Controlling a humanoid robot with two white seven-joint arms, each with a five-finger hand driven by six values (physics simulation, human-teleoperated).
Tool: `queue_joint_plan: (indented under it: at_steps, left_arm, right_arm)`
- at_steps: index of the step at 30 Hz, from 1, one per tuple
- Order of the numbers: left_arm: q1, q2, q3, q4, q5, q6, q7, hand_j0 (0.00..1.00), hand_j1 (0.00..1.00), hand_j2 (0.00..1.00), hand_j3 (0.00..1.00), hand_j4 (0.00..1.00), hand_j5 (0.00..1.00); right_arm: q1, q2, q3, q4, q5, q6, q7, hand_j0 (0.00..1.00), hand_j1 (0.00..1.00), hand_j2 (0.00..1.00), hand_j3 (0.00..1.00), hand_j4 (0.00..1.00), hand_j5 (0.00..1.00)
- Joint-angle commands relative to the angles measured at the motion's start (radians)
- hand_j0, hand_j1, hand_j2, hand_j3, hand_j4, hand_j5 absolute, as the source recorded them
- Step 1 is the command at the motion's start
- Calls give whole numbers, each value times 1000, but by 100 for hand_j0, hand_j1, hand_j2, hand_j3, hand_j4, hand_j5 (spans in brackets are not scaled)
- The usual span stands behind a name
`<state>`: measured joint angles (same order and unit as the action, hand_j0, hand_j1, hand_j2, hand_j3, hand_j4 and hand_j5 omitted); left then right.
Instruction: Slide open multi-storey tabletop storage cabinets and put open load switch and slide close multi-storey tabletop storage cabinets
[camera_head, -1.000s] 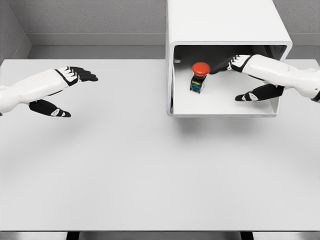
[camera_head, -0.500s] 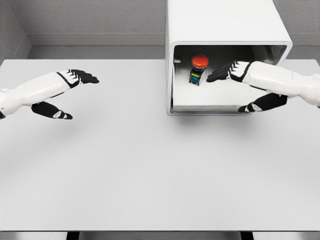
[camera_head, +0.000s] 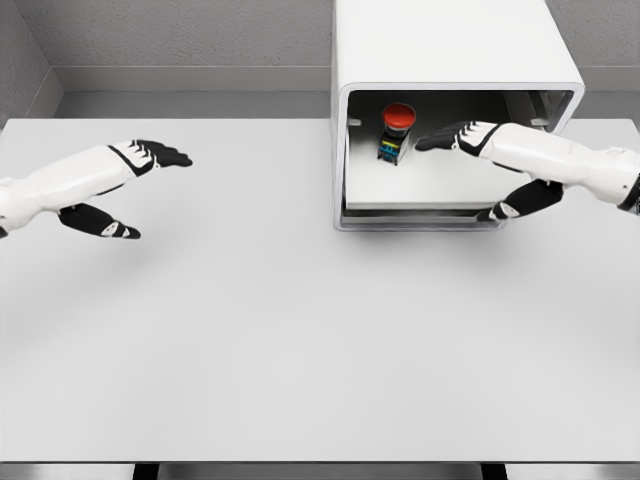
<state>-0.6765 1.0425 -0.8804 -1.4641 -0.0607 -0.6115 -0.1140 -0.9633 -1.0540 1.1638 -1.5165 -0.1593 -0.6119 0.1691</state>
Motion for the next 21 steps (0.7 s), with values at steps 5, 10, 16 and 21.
queue_joint_plan:
  at_steps: [5, 10, 16, 21]
  left_arm:
    - [-2, -1, 0, -1, 4, 1, 1, 100, 100, 100, 100, 100, 100]
    - [-2, -1, -2, -1, 1, 1, 1, 100, 100, 100, 100, 100, 100]
    - [-2, -1, -3, -2, 1, 1, 1, 100, 100, 100, 100, 100, 100]
    - [0, -7, -6, 1, 1, 1, 1, 100, 100, 100, 100, 100, 100]
  right_arm:
    - [3, 80, -1, 156, -5, 1, 6, 100, 100, 100, 100, 100, 100]
    - [3, 39, 4, 29, 0, 1, 6, 100, 100, 100, 100, 100, 100]
    - [5, -182, 36, -177, 15, 1, 12, 100, 100, 100, 100, 100, 100]
    - [94, -365, 74, -182, 15, 1, 36, 100, 100, 100, 100, 100, 100]
